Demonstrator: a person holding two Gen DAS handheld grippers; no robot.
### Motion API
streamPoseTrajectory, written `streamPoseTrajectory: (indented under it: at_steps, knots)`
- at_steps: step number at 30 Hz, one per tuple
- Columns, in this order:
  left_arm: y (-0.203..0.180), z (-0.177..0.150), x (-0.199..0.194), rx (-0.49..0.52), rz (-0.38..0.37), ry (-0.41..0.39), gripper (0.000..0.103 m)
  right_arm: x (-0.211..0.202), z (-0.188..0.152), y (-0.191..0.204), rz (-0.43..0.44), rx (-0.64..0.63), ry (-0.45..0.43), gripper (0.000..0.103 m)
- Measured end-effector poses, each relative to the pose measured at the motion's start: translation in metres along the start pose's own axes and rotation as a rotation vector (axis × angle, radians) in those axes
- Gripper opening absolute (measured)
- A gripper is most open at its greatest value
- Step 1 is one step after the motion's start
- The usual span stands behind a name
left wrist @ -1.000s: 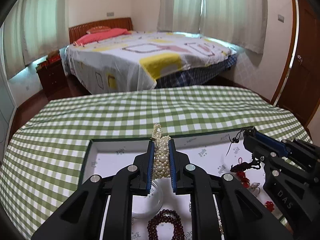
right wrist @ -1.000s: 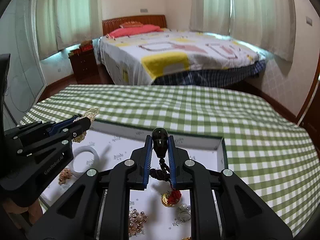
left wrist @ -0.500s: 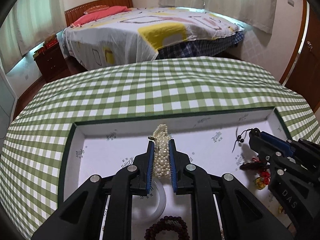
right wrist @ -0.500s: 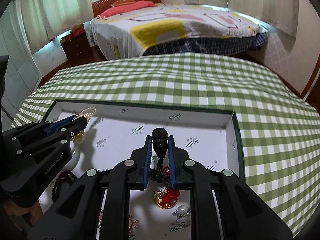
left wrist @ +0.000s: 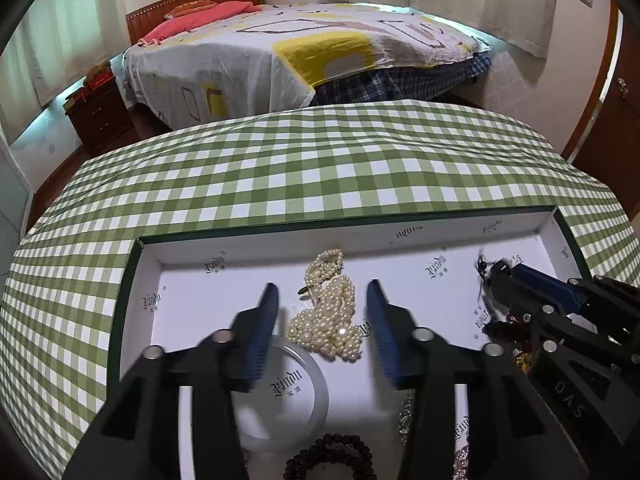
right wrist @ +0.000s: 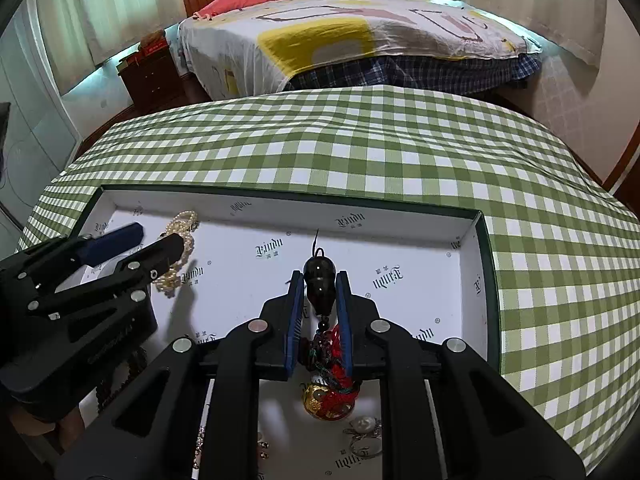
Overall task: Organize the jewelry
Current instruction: 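Open both tools to drop the necklace and bead pendant in the tray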
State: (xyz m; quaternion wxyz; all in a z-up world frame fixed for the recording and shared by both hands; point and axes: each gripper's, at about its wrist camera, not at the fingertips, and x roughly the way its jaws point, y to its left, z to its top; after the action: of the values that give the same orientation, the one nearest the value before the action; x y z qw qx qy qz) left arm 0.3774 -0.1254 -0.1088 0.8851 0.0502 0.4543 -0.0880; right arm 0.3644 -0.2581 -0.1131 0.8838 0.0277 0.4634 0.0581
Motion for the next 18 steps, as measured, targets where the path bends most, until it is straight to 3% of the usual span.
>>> streamPoseTrajectory:
  at_steps: [1,3,11,18]
  knots:
    - [0.0,0.0,0.0,0.0,0.0,0.001,0.05,0.0,0.0,0.0,0.001,0.0,0.0,0.018]
    - [0.0,0.0,0.001,-0.001,0.005,0.006,0.055,0.0,0.0,0.0,0.001,0.001,0.0,0.033]
    - [0.003,-0.001,-0.002,-0.016,0.014,-0.013,0.067,-0.006,0.0,0.0,-0.012,0.001,-0.028,0.048]
    - [0.012,-0.002,-0.004,-0.055,0.015,-0.016,0.073,-0.014,-0.002,-0.003,-0.041,0.008,-0.06,0.074]
